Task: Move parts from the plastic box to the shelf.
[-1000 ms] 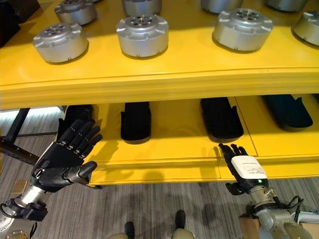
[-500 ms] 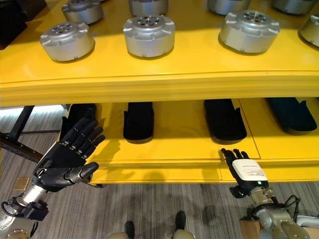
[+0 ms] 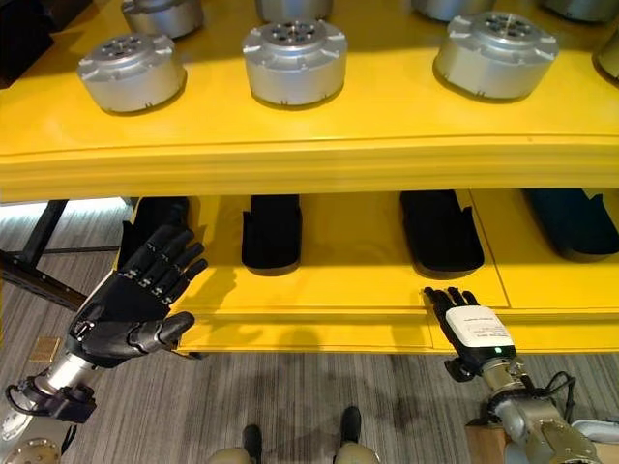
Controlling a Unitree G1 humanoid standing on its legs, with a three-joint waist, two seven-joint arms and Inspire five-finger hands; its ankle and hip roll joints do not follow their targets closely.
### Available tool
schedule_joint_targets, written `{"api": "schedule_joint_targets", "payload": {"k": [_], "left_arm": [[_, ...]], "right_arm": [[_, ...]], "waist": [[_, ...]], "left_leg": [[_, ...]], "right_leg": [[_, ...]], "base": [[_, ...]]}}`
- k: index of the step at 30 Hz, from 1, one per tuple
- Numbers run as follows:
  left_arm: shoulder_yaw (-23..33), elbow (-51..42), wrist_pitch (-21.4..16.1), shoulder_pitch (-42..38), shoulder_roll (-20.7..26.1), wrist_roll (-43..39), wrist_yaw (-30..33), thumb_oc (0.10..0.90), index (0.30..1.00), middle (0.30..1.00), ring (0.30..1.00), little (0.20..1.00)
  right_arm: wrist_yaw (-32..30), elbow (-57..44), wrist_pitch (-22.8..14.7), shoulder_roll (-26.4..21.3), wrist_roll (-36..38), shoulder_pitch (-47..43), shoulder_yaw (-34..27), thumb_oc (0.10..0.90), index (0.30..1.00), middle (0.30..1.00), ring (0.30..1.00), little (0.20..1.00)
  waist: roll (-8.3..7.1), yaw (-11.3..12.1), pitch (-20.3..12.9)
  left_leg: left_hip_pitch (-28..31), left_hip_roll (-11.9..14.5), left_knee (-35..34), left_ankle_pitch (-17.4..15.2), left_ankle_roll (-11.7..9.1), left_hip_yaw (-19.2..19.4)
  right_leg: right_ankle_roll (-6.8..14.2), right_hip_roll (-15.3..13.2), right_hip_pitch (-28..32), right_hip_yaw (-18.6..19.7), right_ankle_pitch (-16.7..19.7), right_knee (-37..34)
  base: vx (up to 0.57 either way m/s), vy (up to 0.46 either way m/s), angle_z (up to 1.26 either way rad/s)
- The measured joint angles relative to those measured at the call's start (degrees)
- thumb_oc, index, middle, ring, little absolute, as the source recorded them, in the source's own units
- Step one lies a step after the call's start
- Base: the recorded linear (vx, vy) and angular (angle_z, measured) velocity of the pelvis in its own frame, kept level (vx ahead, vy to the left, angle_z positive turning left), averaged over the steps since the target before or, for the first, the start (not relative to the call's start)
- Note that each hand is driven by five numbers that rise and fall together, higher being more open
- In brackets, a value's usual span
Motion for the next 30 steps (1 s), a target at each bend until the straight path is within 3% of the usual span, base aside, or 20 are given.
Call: {"api": "schedule_joint_targets", "payload": {"k": [9,30], "left_arm": [[0.0,0.2,0.29,-0.99,0.0,0.47,-0.36,0.9,1.0,1.0,1.0,1.0],[-0.06,1.3,1.29,-2.2,-0.01,1.84,-1.12,0.9,1.0,1.0,1.0,1.0]], "right_arm": [[2.13,3.64,3.54,-0.1,-0.01,-2.24,0.32,0.9,1.0,1.0,1.0,1.0],[4.36,6.54,6.33,-1.02,-1.93,-5.88,2.64,0.9,1.0,1.0,1.0,1.0]], "waist": [[0.0,0.27,0.0],[0.0,1.34,-0.02]], "left_leg": [[0.03,0.0,0.03,0.01,-0.01,-0.17],[0.05,0.01,0.19,0.21,-0.28,-0.64]], "right_leg": [[-0.02,0.01,0.12,-0.1,0.02,0.01],[-0.19,0.02,0.38,-0.26,0.18,0.02]], "base": [[0.0,0.0,0.0],[0.0,0.0,0.0]]}}
